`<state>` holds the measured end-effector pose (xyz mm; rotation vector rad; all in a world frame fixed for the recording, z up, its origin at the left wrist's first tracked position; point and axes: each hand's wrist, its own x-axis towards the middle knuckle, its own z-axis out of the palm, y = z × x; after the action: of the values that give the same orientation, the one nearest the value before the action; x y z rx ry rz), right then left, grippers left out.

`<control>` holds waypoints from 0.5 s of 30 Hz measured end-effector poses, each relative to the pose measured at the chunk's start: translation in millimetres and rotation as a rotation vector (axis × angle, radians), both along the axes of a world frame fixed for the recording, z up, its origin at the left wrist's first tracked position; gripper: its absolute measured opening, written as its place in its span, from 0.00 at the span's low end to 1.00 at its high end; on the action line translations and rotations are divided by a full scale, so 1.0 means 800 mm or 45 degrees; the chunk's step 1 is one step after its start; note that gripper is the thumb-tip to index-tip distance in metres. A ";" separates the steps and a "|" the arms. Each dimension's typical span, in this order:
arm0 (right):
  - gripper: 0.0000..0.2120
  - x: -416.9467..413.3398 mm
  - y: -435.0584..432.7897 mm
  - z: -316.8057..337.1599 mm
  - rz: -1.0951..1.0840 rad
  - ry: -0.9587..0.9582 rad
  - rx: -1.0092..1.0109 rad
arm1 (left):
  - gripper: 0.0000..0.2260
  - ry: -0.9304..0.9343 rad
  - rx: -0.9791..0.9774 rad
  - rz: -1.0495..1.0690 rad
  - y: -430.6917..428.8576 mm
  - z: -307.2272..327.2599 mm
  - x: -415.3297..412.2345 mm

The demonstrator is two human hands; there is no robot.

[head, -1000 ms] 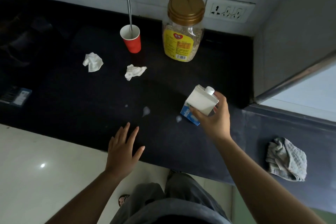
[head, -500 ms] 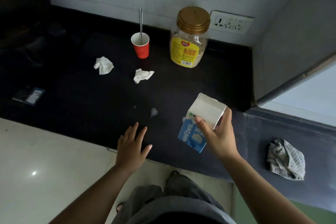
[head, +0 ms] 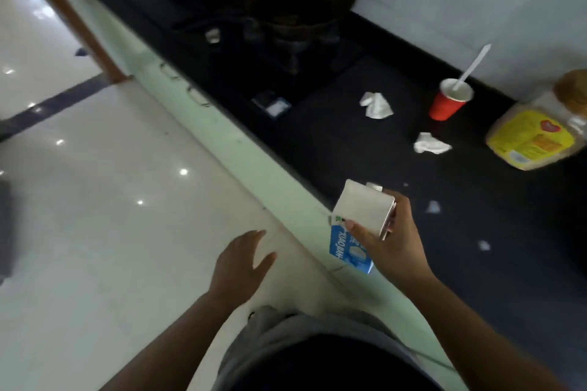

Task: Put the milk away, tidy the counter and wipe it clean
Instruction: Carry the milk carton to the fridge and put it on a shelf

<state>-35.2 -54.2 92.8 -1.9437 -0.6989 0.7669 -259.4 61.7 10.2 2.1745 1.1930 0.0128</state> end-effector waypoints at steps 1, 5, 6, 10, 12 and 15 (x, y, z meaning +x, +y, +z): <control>0.30 -0.027 0.023 -0.002 0.085 0.032 -0.003 | 0.32 0.010 -0.020 0.103 0.003 0.000 -0.040; 0.32 -0.142 0.106 -0.016 0.528 0.052 0.051 | 0.23 -0.090 -0.111 0.661 -0.002 0.005 -0.174; 0.31 -0.170 0.124 -0.018 0.647 0.057 0.061 | 0.23 -0.134 -0.111 0.811 -0.006 0.009 -0.199; 0.30 -0.273 0.190 -0.021 1.055 0.096 0.062 | 0.20 -0.300 -0.085 1.319 -0.024 0.025 -0.280; 0.29 -0.317 0.222 -0.021 1.205 0.084 0.067 | 0.19 -0.359 -0.089 1.519 -0.026 0.034 -0.309; 0.29 -0.378 0.272 -0.028 1.375 0.076 0.070 | 0.17 -0.389 -0.068 1.728 -0.015 0.041 -0.351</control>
<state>-337.5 163.3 70.5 -1.3796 -1.7423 1.3928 -540.2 49.8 43.3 0.8975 2.1493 0.8164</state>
